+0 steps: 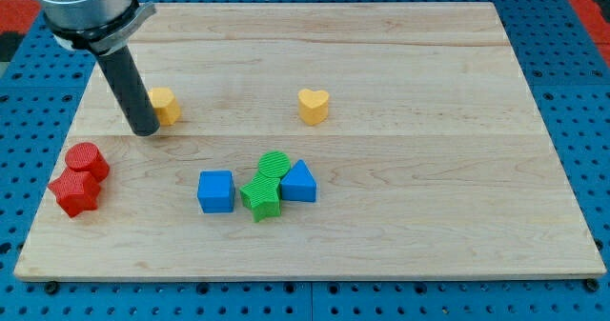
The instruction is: Move the yellow hexagon to the left side of the yellow heart
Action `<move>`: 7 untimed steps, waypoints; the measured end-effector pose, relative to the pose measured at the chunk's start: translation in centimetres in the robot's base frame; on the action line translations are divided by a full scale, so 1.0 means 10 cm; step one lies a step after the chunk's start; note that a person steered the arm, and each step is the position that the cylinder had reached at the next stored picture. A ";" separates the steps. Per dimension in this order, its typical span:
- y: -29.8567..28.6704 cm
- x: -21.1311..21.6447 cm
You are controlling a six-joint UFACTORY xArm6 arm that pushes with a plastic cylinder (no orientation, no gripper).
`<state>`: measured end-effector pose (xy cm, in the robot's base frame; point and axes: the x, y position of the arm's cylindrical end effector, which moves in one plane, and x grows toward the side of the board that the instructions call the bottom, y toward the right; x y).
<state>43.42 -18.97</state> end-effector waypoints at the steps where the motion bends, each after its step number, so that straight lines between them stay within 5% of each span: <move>1: 0.04 -0.17; 4: 0.94 -0.15; 5: -0.22 -0.04; 6: -0.47 -0.55; 7: -0.07 -0.64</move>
<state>37.03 -19.62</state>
